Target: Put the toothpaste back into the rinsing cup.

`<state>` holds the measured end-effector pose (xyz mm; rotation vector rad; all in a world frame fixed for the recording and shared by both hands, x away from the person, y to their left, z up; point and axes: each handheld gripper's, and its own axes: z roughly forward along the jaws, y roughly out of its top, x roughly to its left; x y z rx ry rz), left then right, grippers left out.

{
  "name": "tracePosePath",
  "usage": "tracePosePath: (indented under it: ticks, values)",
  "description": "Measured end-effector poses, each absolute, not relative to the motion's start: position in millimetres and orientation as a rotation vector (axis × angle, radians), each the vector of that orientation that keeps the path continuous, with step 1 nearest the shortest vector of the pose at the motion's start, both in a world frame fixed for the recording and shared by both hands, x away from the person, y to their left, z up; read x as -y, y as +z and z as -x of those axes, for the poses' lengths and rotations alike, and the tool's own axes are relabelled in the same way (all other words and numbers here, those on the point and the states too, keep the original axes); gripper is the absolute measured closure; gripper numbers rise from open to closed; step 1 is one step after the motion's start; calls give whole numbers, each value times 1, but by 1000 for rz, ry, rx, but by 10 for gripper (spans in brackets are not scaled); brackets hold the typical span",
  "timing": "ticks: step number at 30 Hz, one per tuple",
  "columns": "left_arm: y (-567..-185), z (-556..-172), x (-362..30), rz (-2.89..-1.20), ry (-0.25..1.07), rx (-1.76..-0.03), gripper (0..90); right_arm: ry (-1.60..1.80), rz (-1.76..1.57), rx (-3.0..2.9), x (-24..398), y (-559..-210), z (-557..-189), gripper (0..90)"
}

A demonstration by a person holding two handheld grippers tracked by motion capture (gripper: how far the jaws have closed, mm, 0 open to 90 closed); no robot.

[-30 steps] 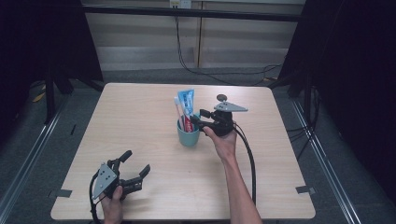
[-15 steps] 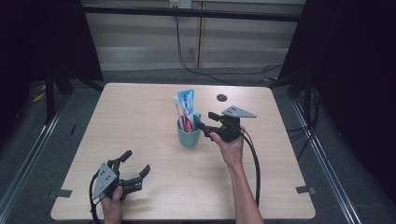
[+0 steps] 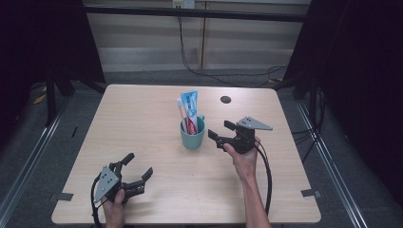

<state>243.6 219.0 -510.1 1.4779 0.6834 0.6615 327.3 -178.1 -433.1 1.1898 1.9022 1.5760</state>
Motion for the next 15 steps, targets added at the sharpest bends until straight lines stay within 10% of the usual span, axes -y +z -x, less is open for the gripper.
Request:
tracePosePath:
  ticks: [15]
  values:
    - [-510,-244,-219,-1476,660,-684,157,1498,-1223,-1851,197,-451,-299,164]
